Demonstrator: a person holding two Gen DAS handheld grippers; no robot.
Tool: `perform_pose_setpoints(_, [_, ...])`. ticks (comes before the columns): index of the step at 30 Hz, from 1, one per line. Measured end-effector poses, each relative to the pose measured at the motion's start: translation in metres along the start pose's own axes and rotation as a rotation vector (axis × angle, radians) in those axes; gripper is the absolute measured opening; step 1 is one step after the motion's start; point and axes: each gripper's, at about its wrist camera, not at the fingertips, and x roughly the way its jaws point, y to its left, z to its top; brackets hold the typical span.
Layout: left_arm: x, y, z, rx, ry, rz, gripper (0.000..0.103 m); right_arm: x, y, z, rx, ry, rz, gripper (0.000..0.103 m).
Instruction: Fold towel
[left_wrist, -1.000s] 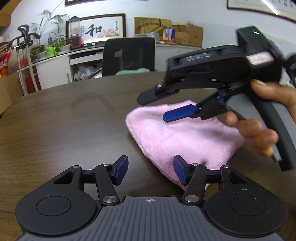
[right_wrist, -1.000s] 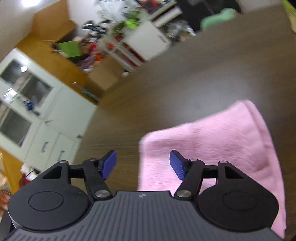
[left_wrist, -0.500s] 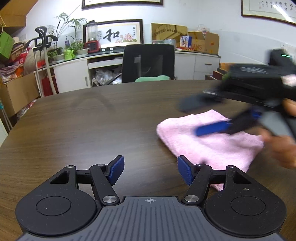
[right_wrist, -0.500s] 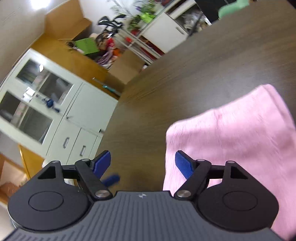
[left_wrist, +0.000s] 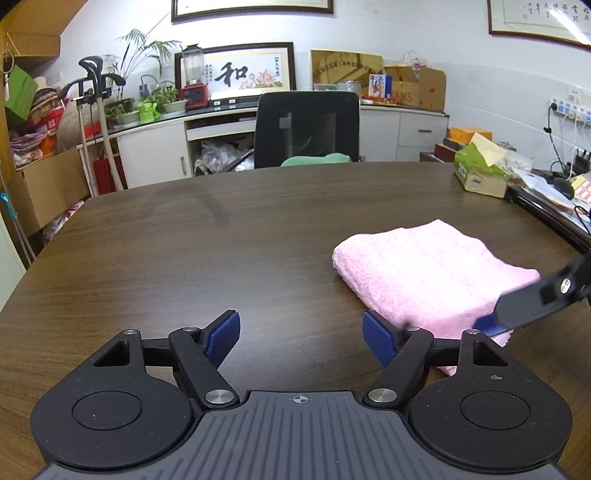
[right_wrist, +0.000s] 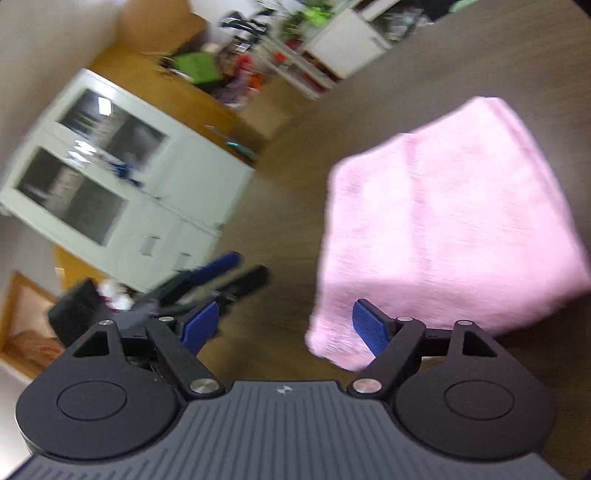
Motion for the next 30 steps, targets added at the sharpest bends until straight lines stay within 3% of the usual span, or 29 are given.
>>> perform_pose_setpoints(5, [0.0, 0.0, -0.002, -0.003, 0.006, 0.009, 0.077, 0.007, -0.008, -0.002, 0.065, -0.073, 0.041, 0.081])
perform_pose_setpoints(12, [-0.004, 0.007, -0.001, -0.034, -0.01, 0.012, 0.08, 0.037, 0.004, -0.004, 0.151, -0.23, 0.002, 0.081])
perform_pose_setpoints(15, [-0.003, 0.007, -0.002, -0.035, -0.011, 0.024, 0.08, 0.058, 0.008, 0.006, 0.182, -0.223, 0.019, 0.082])
perform_pose_setpoints(18, [-0.001, 0.009, -0.002, -0.056, -0.008, 0.022, 0.08, 0.048, 0.004, 0.011, 0.213, -0.206, 0.1, 0.083])
perform_pose_setpoints(21, [-0.003, 0.004, -0.004, -0.081, -0.016, 0.022, 0.08, 0.014, 0.005, 0.011, 0.169, -0.282, 0.106, 0.087])
perform_pose_setpoints(25, [-0.009, -0.011, -0.01, -0.059, -0.044, 0.003, 0.082, -0.03, 0.002, 0.004, 0.052, -0.401, -0.06, 0.09])
perform_pose_setpoints(30, [-0.009, -0.032, -0.021, -0.005, -0.059, 0.002, 0.082, -0.043, 0.016, -0.017, -0.212, -0.482, -0.432, 0.09])
